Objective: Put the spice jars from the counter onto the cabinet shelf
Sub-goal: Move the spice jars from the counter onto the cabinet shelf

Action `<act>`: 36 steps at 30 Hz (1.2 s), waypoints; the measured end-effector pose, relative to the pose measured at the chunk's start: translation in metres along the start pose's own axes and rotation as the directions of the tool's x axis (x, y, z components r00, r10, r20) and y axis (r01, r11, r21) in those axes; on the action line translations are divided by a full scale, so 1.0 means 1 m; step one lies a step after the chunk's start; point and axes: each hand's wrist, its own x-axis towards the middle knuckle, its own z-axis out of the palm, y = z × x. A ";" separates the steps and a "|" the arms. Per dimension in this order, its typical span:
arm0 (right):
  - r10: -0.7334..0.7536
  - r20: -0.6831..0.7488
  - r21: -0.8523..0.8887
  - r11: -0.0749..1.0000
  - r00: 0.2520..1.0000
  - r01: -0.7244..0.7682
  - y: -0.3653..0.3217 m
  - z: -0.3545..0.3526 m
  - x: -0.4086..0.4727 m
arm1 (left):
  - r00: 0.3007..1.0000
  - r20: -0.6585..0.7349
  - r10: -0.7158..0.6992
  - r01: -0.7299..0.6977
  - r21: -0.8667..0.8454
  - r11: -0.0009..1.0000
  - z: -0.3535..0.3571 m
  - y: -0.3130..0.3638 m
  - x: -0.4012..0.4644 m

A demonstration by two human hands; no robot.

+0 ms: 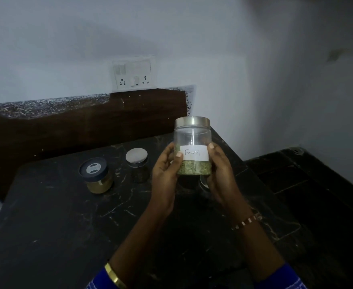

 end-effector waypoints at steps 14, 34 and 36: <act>-0.054 0.311 0.047 0.998 0.949 0.042 -0.037 -0.029 0.057 | 0.970 -0.140 0.201 -0.192 0.078 0.978 0.054 0.009 0.030; -0.324 0.691 -0.057 0.867 0.647 0.495 -0.208 0.131 0.135 | 0.698 -0.109 0.707 -0.640 0.349 0.685 0.088 0.226 0.094; -0.380 0.682 -0.077 0.812 0.625 0.578 -0.235 0.154 0.142 | 0.664 -0.068 0.744 -0.680 0.360 0.639 0.092 0.260 0.106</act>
